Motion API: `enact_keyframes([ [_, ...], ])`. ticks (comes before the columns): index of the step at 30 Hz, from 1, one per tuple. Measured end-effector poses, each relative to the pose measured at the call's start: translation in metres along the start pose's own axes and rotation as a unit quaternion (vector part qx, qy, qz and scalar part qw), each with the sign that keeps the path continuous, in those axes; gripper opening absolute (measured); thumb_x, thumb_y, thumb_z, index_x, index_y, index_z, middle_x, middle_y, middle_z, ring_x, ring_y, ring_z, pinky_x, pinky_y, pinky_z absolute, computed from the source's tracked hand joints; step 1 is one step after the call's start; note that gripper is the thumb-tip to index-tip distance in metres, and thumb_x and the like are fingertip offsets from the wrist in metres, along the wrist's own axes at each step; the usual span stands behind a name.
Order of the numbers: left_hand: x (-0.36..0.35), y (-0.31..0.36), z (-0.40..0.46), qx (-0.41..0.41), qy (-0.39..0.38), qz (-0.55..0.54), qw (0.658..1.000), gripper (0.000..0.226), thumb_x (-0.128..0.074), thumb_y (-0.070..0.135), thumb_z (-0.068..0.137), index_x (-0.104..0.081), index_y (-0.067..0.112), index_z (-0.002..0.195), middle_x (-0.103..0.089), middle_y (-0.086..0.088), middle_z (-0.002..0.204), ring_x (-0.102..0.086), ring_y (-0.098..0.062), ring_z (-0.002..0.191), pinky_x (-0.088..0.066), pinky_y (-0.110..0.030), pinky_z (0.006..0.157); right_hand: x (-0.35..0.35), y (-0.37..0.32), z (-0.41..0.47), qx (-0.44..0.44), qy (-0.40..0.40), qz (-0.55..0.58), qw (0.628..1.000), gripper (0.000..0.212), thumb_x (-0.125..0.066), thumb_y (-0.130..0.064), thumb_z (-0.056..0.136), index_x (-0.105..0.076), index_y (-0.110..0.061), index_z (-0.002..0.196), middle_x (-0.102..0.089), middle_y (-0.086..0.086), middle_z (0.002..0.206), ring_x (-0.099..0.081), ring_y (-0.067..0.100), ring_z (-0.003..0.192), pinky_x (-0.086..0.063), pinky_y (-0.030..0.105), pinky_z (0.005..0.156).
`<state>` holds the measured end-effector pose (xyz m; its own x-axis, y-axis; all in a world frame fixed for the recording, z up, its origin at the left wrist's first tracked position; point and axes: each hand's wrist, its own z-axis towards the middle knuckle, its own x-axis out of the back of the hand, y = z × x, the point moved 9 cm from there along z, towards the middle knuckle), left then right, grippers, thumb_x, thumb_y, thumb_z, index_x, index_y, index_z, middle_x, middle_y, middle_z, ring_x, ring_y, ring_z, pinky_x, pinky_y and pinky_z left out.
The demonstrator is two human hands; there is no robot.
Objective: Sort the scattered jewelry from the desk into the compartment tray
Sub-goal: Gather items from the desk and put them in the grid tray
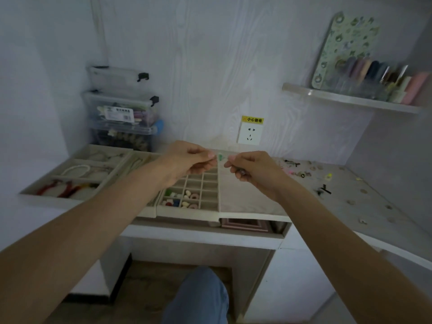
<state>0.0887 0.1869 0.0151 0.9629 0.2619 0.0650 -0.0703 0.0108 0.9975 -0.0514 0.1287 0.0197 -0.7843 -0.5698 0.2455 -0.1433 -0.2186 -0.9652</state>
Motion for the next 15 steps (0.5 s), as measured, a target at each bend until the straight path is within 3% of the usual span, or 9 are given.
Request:
enact_keyframes([
  [3, 0.01, -0.011, -0.011, 0.015, -0.009, 0.011, 1.0, 0.011, -0.061, 0.007, 0.086, -0.069, 0.007, 0.094, -0.072, 0.0, 0.075, -0.066, -0.005, 0.068, -0.056, -0.015, 0.067, -0.01, 0.007, -0.005, -0.014, -0.005, -0.001, 1.0, 0.021, -0.053, -0.012, 0.094, -0.067, 0.003, 0.096, -0.06, 0.004, 0.071, -0.05, 0.007, 0.058, -0.045, 0.013, 0.056],
  [8, 0.022, -0.023, -0.023, -0.013, 0.015, 0.135, 0.991, 0.008, -0.066, 0.008, 0.084, -0.068, 0.009, 0.092, -0.071, -0.005, 0.077, -0.066, -0.009, 0.067, -0.054, -0.018, 0.066, -0.023, 0.024, -0.013, -0.037, -0.017, -0.043, 0.998, 0.021, -0.051, -0.006, 0.094, -0.067, 0.004, 0.103, -0.062, 0.005, 0.076, -0.052, 0.009, 0.06, -0.046, 0.012, 0.056],
  [11, 0.025, -0.027, -0.027, -0.046, 0.021, 0.195, 0.98, 0.01, -0.069, 0.006, 0.081, -0.065, 0.009, 0.09, -0.07, -0.005, 0.076, -0.066, -0.008, 0.063, -0.054, -0.019, 0.064, -0.021, 0.03, -0.014, -0.025, 0.006, -0.116, 0.993, 0.016, -0.061, -0.007, 0.088, -0.07, 0.002, 0.098, -0.063, 0.004, 0.073, -0.054, 0.007, 0.059, -0.047, 0.009, 0.056],
  [15, 0.025, -0.031, -0.026, -0.074, 0.011, 0.283, 0.956, 0.009, -0.072, 0.012, 0.08, -0.068, 0.017, 0.086, -0.069, 0.004, 0.078, -0.066, -0.011, 0.075, -0.054, -0.027, 0.076, -0.016, 0.038, -0.015, -0.018, 0.028, -0.162, 0.986, 0.01, -0.072, -0.014, 0.081, -0.071, -0.004, 0.083, -0.063, 0.002, 0.065, -0.055, 0.007, 0.058, -0.048, 0.013, 0.057],
])
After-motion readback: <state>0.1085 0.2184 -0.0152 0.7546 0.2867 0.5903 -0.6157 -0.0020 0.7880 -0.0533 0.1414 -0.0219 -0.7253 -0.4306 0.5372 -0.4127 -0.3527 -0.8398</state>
